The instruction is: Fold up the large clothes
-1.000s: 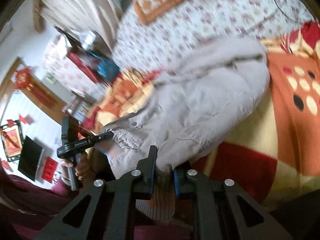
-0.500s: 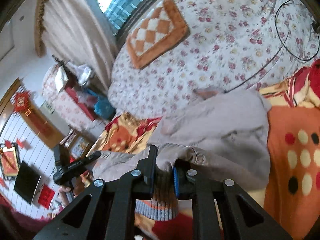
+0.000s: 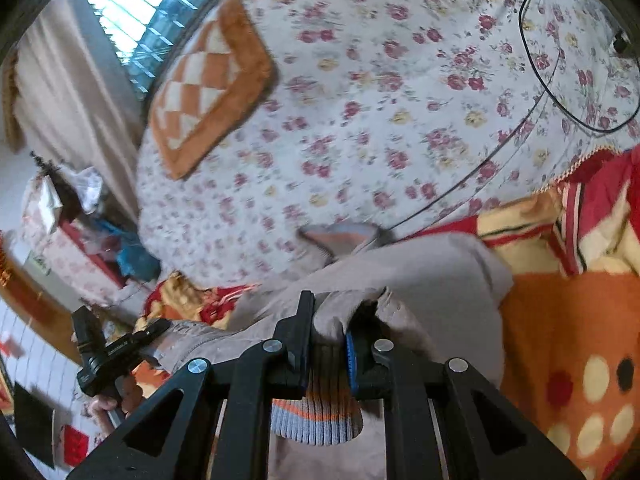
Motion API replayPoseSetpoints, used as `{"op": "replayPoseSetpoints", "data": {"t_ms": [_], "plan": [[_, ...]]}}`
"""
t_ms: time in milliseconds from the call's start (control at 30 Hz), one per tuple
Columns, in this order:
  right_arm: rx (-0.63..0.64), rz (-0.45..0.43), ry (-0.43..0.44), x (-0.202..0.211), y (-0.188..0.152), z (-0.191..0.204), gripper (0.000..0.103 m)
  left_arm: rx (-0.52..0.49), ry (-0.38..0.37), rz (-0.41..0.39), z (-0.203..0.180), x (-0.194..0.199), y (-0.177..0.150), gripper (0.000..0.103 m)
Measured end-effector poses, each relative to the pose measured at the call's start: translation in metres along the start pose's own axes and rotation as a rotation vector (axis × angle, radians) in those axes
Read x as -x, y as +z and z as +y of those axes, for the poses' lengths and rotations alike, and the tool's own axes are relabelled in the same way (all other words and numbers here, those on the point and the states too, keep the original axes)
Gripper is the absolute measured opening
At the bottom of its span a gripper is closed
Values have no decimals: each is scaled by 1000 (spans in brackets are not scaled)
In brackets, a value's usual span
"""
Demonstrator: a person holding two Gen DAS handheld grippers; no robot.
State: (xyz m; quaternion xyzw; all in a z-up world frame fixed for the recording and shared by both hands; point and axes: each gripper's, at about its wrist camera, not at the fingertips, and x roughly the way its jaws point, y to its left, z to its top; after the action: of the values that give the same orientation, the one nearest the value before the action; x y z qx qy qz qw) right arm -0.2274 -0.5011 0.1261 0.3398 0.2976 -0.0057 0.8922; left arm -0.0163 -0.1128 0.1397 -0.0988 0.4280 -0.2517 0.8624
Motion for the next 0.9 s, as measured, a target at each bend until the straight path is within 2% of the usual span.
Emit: {"op": "replayPoseSetpoints", "data": {"t_ms": [167,233,267,300,333,400,500,600,700,767,800,833,900], "plan": [[-95,-4,-51,-45,23,-37,12,8,36,20,3,-52,17,16],[-105,-11,-87,-63,25,-49,14,-3,45,29,3,-71,20,25],[-102,-5,-138,-70,27,-53,24,-11,58,48,4,-80,22,30],[-105,-3,-172,-71,28,-55,37,-10,63,77,7,-89,23,41],[-117,-10,-199,-67,29,-58,41,-2,62,100,10,-93,24,53],[-114,-49,-198,-50,30,-54,48,20,67,110,19,-90,23,61],[-13,-89,-193,-16,28,-28,50,18,97,82,27,-65,18,77],[160,3,-175,-21,14,7,50,14,174,103,34,-42,1,78],[307,107,-247,-61,-6,28,48,-13,226,174,41,-37,-22,79],[307,199,-374,-109,-15,11,48,-13,266,224,48,-39,-42,79],[284,218,-411,-122,-17,2,48,-16,284,245,51,-43,-50,79],[238,233,-432,-137,-17,-11,48,-19,286,255,53,-47,-56,79],[196,204,-448,-136,-12,-11,48,-30,287,250,58,-52,-66,79]]}}
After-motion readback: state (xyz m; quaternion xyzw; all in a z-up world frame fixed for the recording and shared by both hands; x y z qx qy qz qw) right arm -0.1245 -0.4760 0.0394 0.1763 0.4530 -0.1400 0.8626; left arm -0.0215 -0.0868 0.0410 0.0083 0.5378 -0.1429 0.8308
